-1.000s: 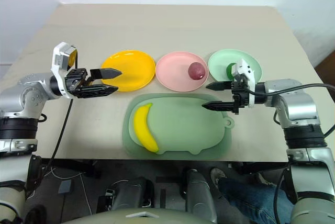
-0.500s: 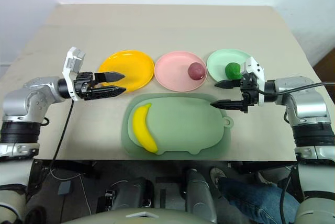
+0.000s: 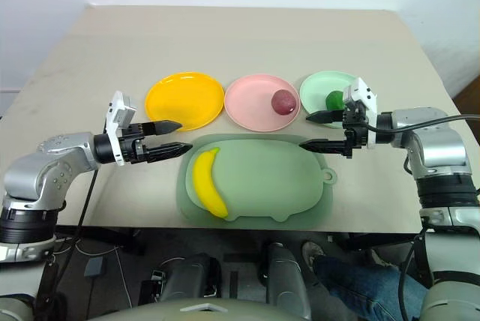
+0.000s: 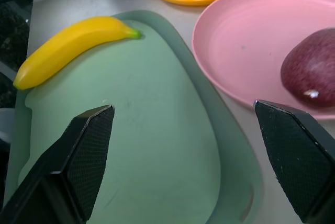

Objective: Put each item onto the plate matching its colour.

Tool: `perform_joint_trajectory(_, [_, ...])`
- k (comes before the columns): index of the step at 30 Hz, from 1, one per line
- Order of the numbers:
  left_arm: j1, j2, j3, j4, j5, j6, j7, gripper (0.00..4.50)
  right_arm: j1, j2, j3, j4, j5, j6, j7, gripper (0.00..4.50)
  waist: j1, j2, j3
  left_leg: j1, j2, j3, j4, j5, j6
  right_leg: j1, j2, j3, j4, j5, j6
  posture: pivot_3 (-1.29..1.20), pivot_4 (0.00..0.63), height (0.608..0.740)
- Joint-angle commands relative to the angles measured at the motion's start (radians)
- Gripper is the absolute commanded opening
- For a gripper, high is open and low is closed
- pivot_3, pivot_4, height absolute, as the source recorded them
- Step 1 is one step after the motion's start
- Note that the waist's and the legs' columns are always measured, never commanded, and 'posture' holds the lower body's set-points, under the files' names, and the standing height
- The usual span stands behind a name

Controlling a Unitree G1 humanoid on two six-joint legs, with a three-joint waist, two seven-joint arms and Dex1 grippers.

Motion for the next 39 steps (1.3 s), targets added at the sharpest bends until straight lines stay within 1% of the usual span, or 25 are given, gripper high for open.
perform_joint_trajectory(1, [0.002,0.003,0.032,-0.067,-0.027,0.035,0.054,4.50,-0.025,-0.011,-0.040,-0.002,0.013,-0.006,-0.002,4.49,0.004,0.000,0.000,0.000,0.000,0.000,0.000,0.000,0.000,0.000,0.000,0.000,0.000,0.000,0.000,0.00,0.150,0.740])
perform_joint_trajectory(3, [0.009,0.001,0.017,-0.082,0.024,0.015,0.120,4.50,-0.025,-0.008,-0.039,0.004,0.010,-0.012,-0.005,4.49,0.007,0.000,0.000,0.000,0.000,0.000,0.000,-0.001,0.001,0.000,0.000,0.000,0.000,0.000,0.000,0.00,0.150,0.740])
perform_joint_trajectory(5, [0.010,0.007,0.010,-0.097,0.017,0.071,0.160,4.50,-0.028,-0.003,-0.035,0.011,0.006,-0.016,-0.009,4.49,0.007,0.000,0.000,0.000,0.000,0.000,0.000,-0.001,0.001,0.000,0.000,0.000,0.000,0.000,0.000,0.00,0.150,0.740])
perform_joint_trajectory(9, [0.019,-0.007,0.002,-0.144,0.022,0.093,0.234,4.50,-0.040,-0.001,-0.033,0.014,0.008,-0.012,-0.010,4.49,0.006,0.000,0.000,0.000,0.000,0.000,0.000,-0.001,0.001,0.000,0.000,0.000,0.000,0.000,0.000,0.00,0.150,0.740])
perform_joint_trajectory(11, [0.014,-0.007,-0.008,-0.161,-0.039,0.189,0.233,4.50,-0.046,-0.004,-0.033,0.005,0.015,0.001,-0.006,4.49,0.006,0.000,0.000,0.000,0.000,0.000,0.000,-0.001,0.001,0.000,0.000,0.000,0.000,0.000,0.000,0.00,0.150,0.740])
perform_joint_trajectory(14, [0.008,-0.014,-0.016,-0.185,-0.070,0.246,0.249,4.50,-0.023,-0.024,-0.032,-0.035,0.039,0.025,0.040,4.49,0.007,0.000,0.000,0.000,0.000,-0.001,0.000,-0.001,0.001,0.000,0.000,0.000,0.000,0.000,0.000,0.00,0.150,0.740])
perform_joint_trajectory(17, [0.006,-0.010,-0.026,-0.217,-0.066,0.278,0.283,4.50,-0.014,-0.012,-0.055,-0.055,0.041,-0.017,0.032,4.49,0.006,0.000,0.000,0.000,0.000,-0.001,0.000,-0.001,0.001,0.000,0.000,0.000,0.000,0.000,0.000,0.00,0.150,0.740])
perform_joint_trajectory(22, [-0.019,0.030,-0.055,-0.227,-0.044,0.346,0.325,4.50,0.007,-0.025,-0.055,-0.099,0.070,0.001,0.084,4.49,0.006,0.000,0.000,0.000,0.000,-0.001,0.000,0.000,0.001,0.000,0.000,0.000,0.000,0.000,0.000,0.00,0.150,0.740])
perform_joint_trajectory(25, [-0.068,0.029,-0.037,-0.213,-0.085,0.427,0.335,4.50,0.017,-0.028,-0.065,-0.111,0.090,0.018,0.095,4.49,0.008,0.000,0.000,0.000,0.000,-0.001,0.000,0.000,0.001,0.001,0.000,0.000,0.000,0.000,0.000,0.00,0.150,0.740])
perform_joint_trajectory(28, [-0.097,0.039,-0.041,-0.231,-0.073,0.453,0.361,4.50,0.025,-0.025,-0.058,-0.110,0.082,0.002,0.091,4.49,0.006,0.000,0.000,0.000,-0.001,-0.002,0.000,0.000,0.001,0.001,0.000,0.000,0.000,0.000,0.000,0.00,0.150,0.740])
perform_joint_trajectory(31, [-0.133,-0.020,-0.001,-0.205,-0.162,0.568,0.365,4.50,0.012,-0.014,-0.059,-0.096,0.081,0.002,0.076,4.49,0.006,0.000,0.000,0.001,0.000,-0.002,0.000,0.000,0.000,0.001,0.000,0.000,0.000,0.000,0.000,0.00,0.150,0.740])
perform_joint_trajectory(34, [-0.146,-0.048,0.020,-0.199,-0.188,0.633,0.388,4.50,0.008,-0.010,-0.057,-0.090,0.078,-0.001,0.069,4.49,0.006,0.000,0.000,0.001,0.000,-0.002,0.000,0.000,0.000,0.001,0.000,0.000,0.000,0.000,0.000,0.00,0.150,0.740])
perform_joint_trajectory(36, [-0.129,-0.072,0.008,-0.213,-0.177,0.654,0.429,4.50,0.006,-0.007,-0.059,-0.096,0.084,0.003,0.064,4.49,0.006,0.000,0.000,0.000,0.000,-0.002,0.000,0.000,-0.001,0.001,0.000,0.000,0.000,0.000,0.000,0.00,0.150,0.740])
perform_joint_trajectory(39, [-0.113,-0.091,-0.024,-0.224,-0.122,0.632,0.502,4.50,0.003,-0.002,-0.059,-0.092,0.083,0.002,0.055,4.49,0.006,0.000,0.000,0.001,0.000,-0.002,0.000,0.000,-0.001,0.001,0.000,0.000,0.000,0.000,0.000,0.00,0.150,0.740])
